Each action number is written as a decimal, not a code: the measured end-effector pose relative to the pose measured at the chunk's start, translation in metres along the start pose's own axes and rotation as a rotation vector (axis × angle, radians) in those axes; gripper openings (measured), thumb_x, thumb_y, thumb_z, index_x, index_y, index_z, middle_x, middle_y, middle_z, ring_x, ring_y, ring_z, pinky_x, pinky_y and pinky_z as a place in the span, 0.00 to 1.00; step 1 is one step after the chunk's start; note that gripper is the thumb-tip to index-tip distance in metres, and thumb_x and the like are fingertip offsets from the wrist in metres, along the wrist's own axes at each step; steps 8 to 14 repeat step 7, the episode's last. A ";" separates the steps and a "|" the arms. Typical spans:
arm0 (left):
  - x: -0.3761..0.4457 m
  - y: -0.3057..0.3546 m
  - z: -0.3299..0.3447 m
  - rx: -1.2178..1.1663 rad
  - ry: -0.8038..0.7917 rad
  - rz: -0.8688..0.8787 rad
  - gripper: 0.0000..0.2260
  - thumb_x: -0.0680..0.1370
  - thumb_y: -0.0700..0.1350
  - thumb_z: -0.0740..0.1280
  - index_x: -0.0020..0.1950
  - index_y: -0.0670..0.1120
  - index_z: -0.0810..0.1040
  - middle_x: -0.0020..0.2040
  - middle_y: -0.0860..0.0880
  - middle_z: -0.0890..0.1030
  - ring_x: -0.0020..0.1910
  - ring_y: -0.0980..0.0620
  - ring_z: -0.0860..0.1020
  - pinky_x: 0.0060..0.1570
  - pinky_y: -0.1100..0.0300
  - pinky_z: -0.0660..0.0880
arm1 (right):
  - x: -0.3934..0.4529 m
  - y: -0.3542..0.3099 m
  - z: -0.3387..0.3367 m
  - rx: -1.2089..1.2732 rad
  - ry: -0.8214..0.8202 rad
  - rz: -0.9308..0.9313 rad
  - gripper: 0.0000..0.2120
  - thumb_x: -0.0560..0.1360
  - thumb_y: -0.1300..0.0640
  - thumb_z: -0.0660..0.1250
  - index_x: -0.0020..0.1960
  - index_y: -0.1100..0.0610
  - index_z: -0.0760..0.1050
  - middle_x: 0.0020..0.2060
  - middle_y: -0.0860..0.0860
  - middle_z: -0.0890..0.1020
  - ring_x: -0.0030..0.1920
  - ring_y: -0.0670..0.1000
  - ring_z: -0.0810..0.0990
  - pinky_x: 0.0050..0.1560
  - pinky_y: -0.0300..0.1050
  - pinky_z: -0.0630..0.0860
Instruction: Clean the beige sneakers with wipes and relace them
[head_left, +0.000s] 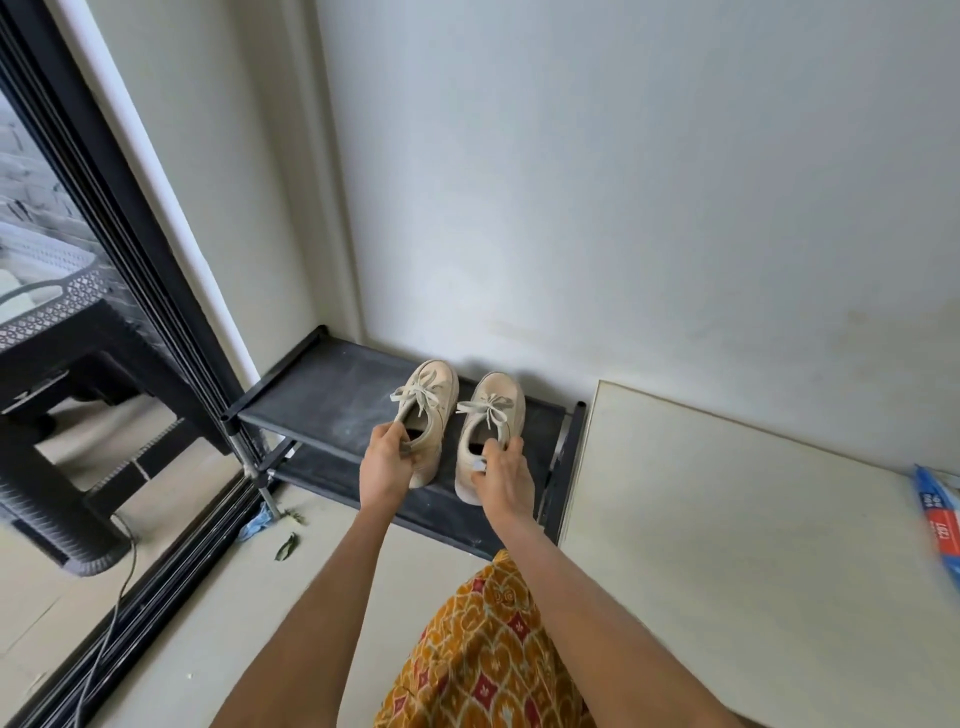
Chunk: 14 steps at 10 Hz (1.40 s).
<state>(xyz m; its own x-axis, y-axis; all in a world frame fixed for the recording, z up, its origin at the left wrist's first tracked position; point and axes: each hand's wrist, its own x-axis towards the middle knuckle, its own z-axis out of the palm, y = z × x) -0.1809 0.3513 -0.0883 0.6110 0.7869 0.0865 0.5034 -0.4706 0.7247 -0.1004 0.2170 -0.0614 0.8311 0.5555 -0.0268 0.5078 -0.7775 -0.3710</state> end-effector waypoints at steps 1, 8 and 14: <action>0.005 0.001 -0.001 0.001 0.010 0.008 0.09 0.71 0.29 0.60 0.46 0.41 0.72 0.52 0.48 0.72 0.44 0.46 0.72 0.41 0.58 0.66 | 0.000 0.001 0.000 0.016 0.000 -0.021 0.11 0.76 0.56 0.66 0.57 0.58 0.71 0.59 0.56 0.69 0.52 0.56 0.77 0.46 0.46 0.76; -0.011 0.016 -0.014 0.109 -0.103 0.031 0.18 0.78 0.41 0.64 0.68 0.41 0.69 0.75 0.39 0.56 0.75 0.40 0.53 0.71 0.46 0.57 | -0.020 -0.005 -0.042 0.315 -0.163 -0.029 0.19 0.80 0.51 0.59 0.69 0.55 0.68 0.66 0.56 0.68 0.60 0.56 0.75 0.60 0.49 0.73; -0.011 0.016 -0.014 0.109 -0.103 0.031 0.18 0.78 0.41 0.64 0.68 0.41 0.69 0.75 0.39 0.56 0.75 0.40 0.53 0.71 0.46 0.57 | -0.020 -0.005 -0.042 0.315 -0.163 -0.029 0.19 0.80 0.51 0.59 0.69 0.55 0.68 0.66 0.56 0.68 0.60 0.56 0.75 0.60 0.49 0.73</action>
